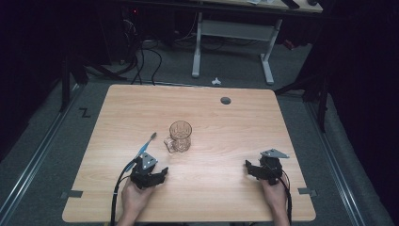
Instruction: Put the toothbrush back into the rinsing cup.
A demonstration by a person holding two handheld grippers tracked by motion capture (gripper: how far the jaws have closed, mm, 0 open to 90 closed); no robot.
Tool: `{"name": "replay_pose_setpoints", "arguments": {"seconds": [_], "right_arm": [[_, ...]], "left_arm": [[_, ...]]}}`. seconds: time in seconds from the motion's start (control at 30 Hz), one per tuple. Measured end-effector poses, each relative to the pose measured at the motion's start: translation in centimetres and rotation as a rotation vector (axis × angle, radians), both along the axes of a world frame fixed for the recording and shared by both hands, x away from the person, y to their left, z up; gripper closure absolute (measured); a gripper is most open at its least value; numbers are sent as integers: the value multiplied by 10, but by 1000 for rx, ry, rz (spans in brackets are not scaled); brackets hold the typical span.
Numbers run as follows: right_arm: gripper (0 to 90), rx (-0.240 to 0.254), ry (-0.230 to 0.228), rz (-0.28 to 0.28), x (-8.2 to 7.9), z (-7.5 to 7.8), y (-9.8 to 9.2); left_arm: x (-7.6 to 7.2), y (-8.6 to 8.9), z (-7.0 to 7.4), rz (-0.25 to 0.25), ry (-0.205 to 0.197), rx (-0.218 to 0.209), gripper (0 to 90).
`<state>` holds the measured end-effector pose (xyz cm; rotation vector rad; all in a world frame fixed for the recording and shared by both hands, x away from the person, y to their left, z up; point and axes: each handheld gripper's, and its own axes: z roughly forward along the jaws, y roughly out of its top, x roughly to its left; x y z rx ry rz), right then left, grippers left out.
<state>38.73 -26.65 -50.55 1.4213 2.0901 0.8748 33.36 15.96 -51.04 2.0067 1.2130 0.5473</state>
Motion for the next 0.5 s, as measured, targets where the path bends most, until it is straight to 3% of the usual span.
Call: {"name": "replay_pose_setpoints", "arguments": {"seconds": [0.5], "right_arm": [[237, 0, 0, 0, 0, 0, 0]], "left_arm": [[1, 0, 0, -19, 6, -1, 335]]}}
